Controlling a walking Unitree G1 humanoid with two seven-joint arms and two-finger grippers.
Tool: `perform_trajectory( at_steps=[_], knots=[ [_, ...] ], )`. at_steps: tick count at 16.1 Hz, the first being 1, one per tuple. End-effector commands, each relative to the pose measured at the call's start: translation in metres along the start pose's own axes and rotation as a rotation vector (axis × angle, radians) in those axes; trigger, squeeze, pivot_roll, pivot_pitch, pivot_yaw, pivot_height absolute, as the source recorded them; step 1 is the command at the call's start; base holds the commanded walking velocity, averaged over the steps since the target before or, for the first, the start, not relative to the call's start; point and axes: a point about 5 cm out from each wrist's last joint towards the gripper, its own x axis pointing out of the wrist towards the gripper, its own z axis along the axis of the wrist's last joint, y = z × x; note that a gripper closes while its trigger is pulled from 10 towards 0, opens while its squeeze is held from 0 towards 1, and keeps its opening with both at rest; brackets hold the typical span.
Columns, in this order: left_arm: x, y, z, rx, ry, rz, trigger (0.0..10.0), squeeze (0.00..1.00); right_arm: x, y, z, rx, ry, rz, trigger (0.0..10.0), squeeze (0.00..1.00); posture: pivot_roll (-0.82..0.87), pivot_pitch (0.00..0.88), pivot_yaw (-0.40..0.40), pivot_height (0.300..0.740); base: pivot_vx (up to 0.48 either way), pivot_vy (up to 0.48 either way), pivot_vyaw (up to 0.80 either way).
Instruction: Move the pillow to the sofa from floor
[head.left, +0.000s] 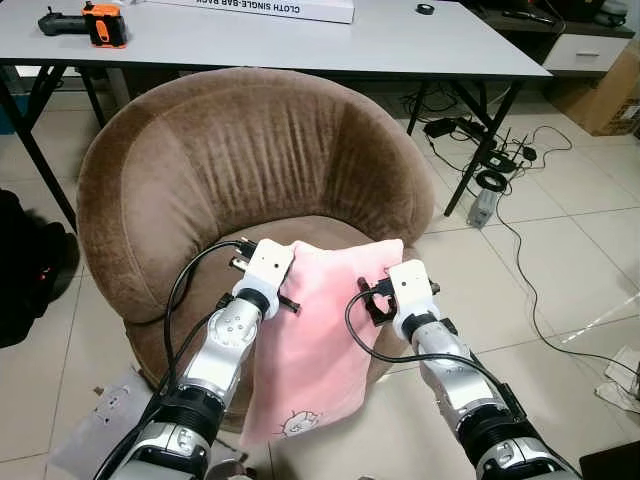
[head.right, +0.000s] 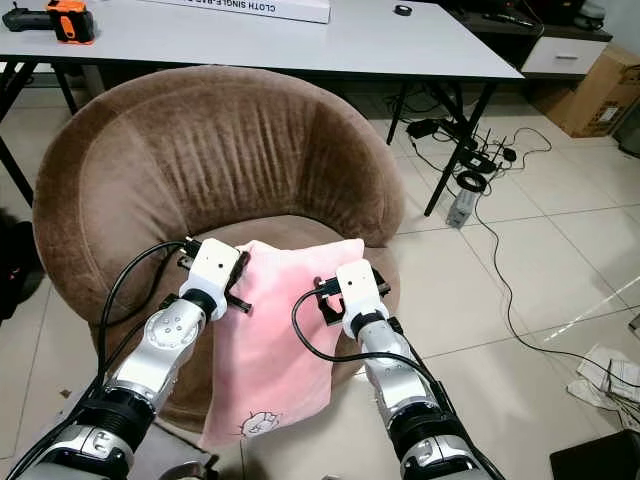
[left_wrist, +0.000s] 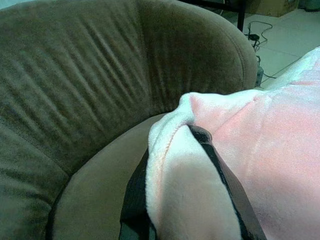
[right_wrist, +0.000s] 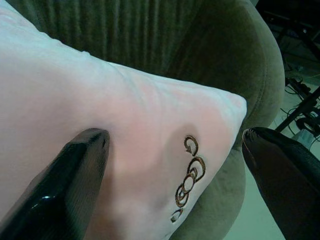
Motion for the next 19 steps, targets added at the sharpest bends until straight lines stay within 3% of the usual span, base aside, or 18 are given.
perform_trajectory(
  at_steps=[1,3,4,6,7,8,9,10,11,13,14,17,19],
  knots=[
    [0.005,-0.002,0.013,0.016,-0.058,-0.001,10.0,0.00,0.001,-0.007,0.002,-0.009,-0.003,-0.023,10.0,0.37,0.02,0.016,-0.120,0.740,0.000,0.000,0.00],
    [0.005,-0.002,0.011,0.018,-0.051,-0.004,10.0,0.00,0.001,-0.007,-0.001,-0.013,0.011,-0.018,10.0,0.37,0.02,0.017,-0.117,0.740,0.000,0.000,0.00],
    [0.002,0.000,-0.001,-0.005,-0.003,0.006,10.0,0.00,-0.002,-0.007,-0.010,-0.011,0.049,-0.021,10.0,0.37,0.02,0.017,-0.116,0.740,0.000,0.000,0.00],
    [-0.020,0.012,-0.060,-0.110,0.253,0.068,10.0,0.00,-0.019,-0.005,-0.050,-0.033,0.231,0.041,10.0,0.36,0.02,0.018,-0.114,0.740,0.000,0.000,0.00],
    [-0.030,0.012,-0.077,-0.123,0.334,0.068,10.0,0.00,-0.028,-0.006,-0.066,-0.031,0.311,0.050,10.0,0.36,0.02,0.018,-0.114,0.740,0.000,0.000,0.00],
    [-0.057,0.012,-0.116,-0.245,0.551,0.114,10.0,0.00,-0.052,-0.007,-0.101,-0.066,0.513,0.080,10.0,0.36,0.03,0.023,-0.114,0.740,0.000,0.000,0.00],
    [-0.069,0.010,-0.130,-0.308,0.632,0.142,10.0,0.00,-0.063,-0.007,-0.113,-0.109,0.585,0.098,10.0,0.36,0.03,0.023,-0.114,0.740,0.000,0.000,0.00],
    [-0.085,0.008,-0.144,-0.295,0.717,0.150,10.0,0.00,-0.072,-0.007,-0.122,-0.112,0.644,0.097,10.0,0.38,0.03,0.021,-0.114,0.740,0.000,0.000,0.00],
    [-0.112,-0.005,-0.167,-0.206,0.867,0.117,10.0,0.00,-0.094,-0.006,-0.142,-0.110,0.770,0.101,10.0,0.36,0.03,0.025,-0.125,0.740,0.000,0.000,0.00],
    [-0.129,-0.014,-0.179,-0.064,0.961,0.024,10.0,0.00,-0.114,-0.006,-0.158,-0.109,0.886,0.099,10.0,0.36,0.03,0.025,-0.126,0.740,0.000,0.000,0.00],
    [-0.132,-0.018,-0.181,0.027,0.970,-0.054,10.0,0.00,-0.123,-0.009,-0.164,-0.164,0.933,0.118,10.0,0.36,0.03,0.022,-0.128,0.740,0.000,0.000,0.00],
    [-0.119,-0.019,-0.172,0.181,0.914,-0.147,10.0,0.00,-0.116,-0.011,-0.159,-0.171,0.900,0.103,10.0,0.35,0.04,0.022,-0.132,0.740,0.000,0.000,0.00],
    [-0.119,-0.022,-0.173,0.191,0.922,-0.157,10.0,0.00,-0.115,-0.011,-0.159,-0.164,0.897,0.091,10.0,0.35,0.03,0.022,-0.134,0.740,0.000,0.000,0.00]
  ],
)
